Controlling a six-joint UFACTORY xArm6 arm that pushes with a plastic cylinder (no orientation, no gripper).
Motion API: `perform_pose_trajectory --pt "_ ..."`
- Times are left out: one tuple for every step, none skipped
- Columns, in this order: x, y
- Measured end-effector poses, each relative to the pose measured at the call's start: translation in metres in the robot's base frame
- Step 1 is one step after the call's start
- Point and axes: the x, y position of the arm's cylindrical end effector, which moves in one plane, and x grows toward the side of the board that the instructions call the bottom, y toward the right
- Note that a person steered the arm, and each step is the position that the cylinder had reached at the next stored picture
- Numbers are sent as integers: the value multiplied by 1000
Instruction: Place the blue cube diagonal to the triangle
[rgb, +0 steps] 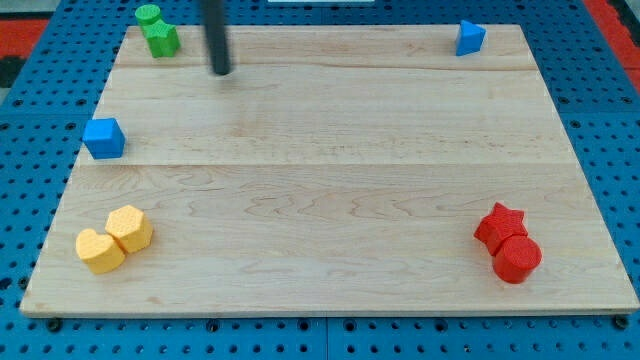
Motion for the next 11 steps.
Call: perform_pose_trajectory --pt "5 -111" --pt "30 -126" --pt "83 -121" --pt "115 -109" --pt "95 -35" --pt "95 50" --pt "87 131" --pt "70 219" --pt "68 294" --pt "66 344" --pt "54 370"
